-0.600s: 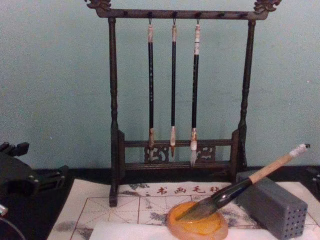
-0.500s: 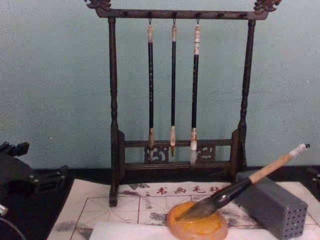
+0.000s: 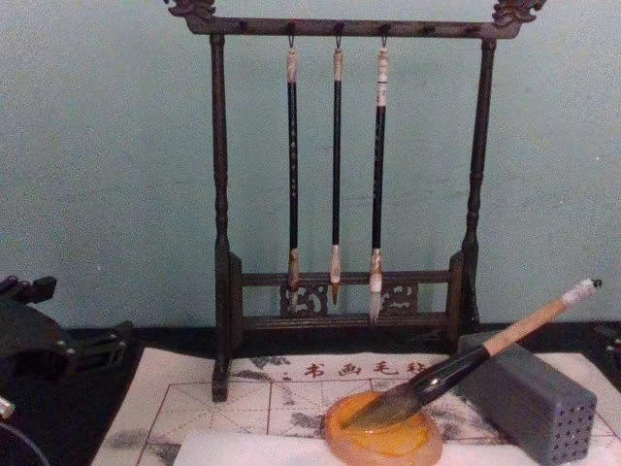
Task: Pick up the brush from the inkstone, write on the paper, then place the brush back to its original position.
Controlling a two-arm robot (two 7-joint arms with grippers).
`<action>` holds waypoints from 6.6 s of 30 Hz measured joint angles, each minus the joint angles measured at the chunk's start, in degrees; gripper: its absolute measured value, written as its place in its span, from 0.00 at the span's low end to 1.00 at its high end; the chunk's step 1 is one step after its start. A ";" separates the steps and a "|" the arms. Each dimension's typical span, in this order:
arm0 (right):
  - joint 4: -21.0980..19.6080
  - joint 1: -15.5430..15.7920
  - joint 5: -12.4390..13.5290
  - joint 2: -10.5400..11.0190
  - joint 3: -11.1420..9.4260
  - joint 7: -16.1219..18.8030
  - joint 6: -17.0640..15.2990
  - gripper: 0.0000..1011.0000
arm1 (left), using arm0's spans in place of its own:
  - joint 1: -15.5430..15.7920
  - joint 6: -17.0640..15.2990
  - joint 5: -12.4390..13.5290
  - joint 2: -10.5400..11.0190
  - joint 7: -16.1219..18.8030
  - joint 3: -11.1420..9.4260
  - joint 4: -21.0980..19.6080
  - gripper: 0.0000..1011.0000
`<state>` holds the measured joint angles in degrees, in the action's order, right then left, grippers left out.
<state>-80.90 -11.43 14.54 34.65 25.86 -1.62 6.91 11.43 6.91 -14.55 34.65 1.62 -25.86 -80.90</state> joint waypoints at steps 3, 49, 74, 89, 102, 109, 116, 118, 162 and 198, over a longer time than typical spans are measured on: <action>0.00 0.00 0.00 0.00 0.00 0.00 0.00 0.99 | 0.00 0.00 0.00 0.00 0.00 0.00 0.00 0.99; 0.00 0.00 0.00 0.00 0.00 0.00 0.00 0.99 | 0.00 0.00 0.00 0.00 0.00 0.00 0.00 0.99; -1.68 1.98 6.51 -1.67 -3.88 5.52 -1.40 0.99 | 0.00 0.00 0.00 0.00 0.00 0.00 0.00 0.99; -0.65 2.56 27.97 -8.40 -12.14 16.52 -13.27 0.99 | 0.00 0.00 0.00 0.00 0.00 0.00 0.00 0.99; 2.74 0.08 42.09 -14.21 -16.10 16.08 -20.95 0.99 | 0.00 0.00 0.00 0.00 0.00 0.00 0.00 0.99; 4.74 -2.05 47.70 -16.95 -17.26 12.04 -24.20 0.99 | 0.00 0.00 0.00 0.00 0.00 0.00 0.00 0.99; 6.38 -3.94 51.21 -19.10 -17.38 8.67 -25.64 0.99 | 0.00 0.00 0.00 0.00 0.00 0.00 0.00 0.99; 6.75 -4.33 51.70 -19.43 -17.25 8.20 -25.75 0.99 | 0.00 0.00 0.00 0.00 0.00 0.00 0.00 0.99; 13.20 -9.85 55.73 -19.54 -12.94 8.14 -24.86 0.99 | 0.00 0.00 0.00 0.00 0.00 0.00 0.00 0.99; 13.10 -9.78 55.68 -19.61 -13.06 8.14 -24.87 0.18 | 0.00 0.00 0.00 0.00 0.00 0.00 0.00 0.99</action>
<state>-67.80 -21.21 70.22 15.04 12.80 6.52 -17.97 11.43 6.91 -14.55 34.65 1.62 -25.86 -80.90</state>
